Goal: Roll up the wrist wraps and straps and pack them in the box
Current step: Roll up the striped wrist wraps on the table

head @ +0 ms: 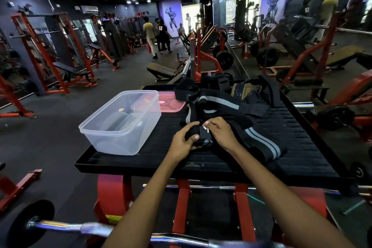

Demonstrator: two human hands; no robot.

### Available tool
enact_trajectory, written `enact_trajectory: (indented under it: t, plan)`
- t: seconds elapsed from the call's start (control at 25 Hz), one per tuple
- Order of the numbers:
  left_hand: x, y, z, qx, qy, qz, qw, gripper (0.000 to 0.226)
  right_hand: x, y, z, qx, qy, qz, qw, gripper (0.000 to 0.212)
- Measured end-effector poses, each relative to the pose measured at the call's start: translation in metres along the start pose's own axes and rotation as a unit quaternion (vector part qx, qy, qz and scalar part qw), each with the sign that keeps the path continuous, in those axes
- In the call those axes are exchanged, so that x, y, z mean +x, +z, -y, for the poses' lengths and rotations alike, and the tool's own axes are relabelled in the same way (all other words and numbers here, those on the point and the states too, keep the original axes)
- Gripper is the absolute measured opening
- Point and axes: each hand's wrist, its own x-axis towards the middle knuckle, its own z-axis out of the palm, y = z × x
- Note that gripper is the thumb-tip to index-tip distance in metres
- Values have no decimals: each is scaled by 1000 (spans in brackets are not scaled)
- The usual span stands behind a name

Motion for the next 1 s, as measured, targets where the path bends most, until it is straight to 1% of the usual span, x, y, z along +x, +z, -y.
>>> enact_trajectory:
  t: [0.08,0.12,0.16,0.24,0.28,0.32,0.36,0.4,0.48,0.52,0.56,0.6,0.68,0.72,0.76,0.84,0.92,1.0]
  plan:
    - [1,-1,0,-1,3,-21,1000,28,-1,-1,1,51,33,17,998,35]
    - [1,-1,-1,-3,1,-34,999,27,-3,-2,3,83,49,27,995,35]
    - [1,-1,-2,-4,-7,-42,999,26,-4,-2,5,107,58,42,992,30]
    - [-3,-3,-5,1,-29,-40,999,26,-6,-2,5,102,60,84,989,16]
    - [-7,-6,-7,15,-37,-32,999,25,-7,-1,5,93,55,104,989,14]
    - [-11,-10,-8,64,-39,-26,997,26,-8,-2,2,92,48,111,988,16]
    - [-16,-18,-10,152,-27,-36,987,28,-9,-1,1,91,37,103,990,18]
    - [-21,-29,-11,253,-7,-62,966,33,-9,1,3,86,20,88,992,21]
    - [-36,-57,-9,409,13,-136,902,42,-10,7,10,43,-13,60,997,32]
    - [-44,-69,-7,460,-1,-157,874,45,-11,11,19,14,-28,53,998,38]
    - [-50,-78,-5,502,-28,-156,850,49,-10,16,27,-17,-44,57,997,46]
    - [-55,-83,-2,536,-63,-138,830,51,-7,22,34,-60,-65,73,993,53]
    - [-58,-84,3,568,-111,-98,809,54,0,38,45,-176,-124,115,970,61]
    - [-56,-82,3,573,-120,-90,806,53,4,46,48,-219,-143,130,956,63]
    - [-56,-81,2,572,-124,-93,806,53,6,55,49,-235,-144,143,950,65]
    - [-56,-80,-1,568,-123,-111,806,50,8,69,47,-206,-109,154,960,72]
    - [-59,-80,-1,567,-113,-128,806,45,9,78,44,-156,-67,137,976,71]
    - [-61,-78,-1,570,-110,-137,803,41,12,86,45,-137,-56,113,982,71]
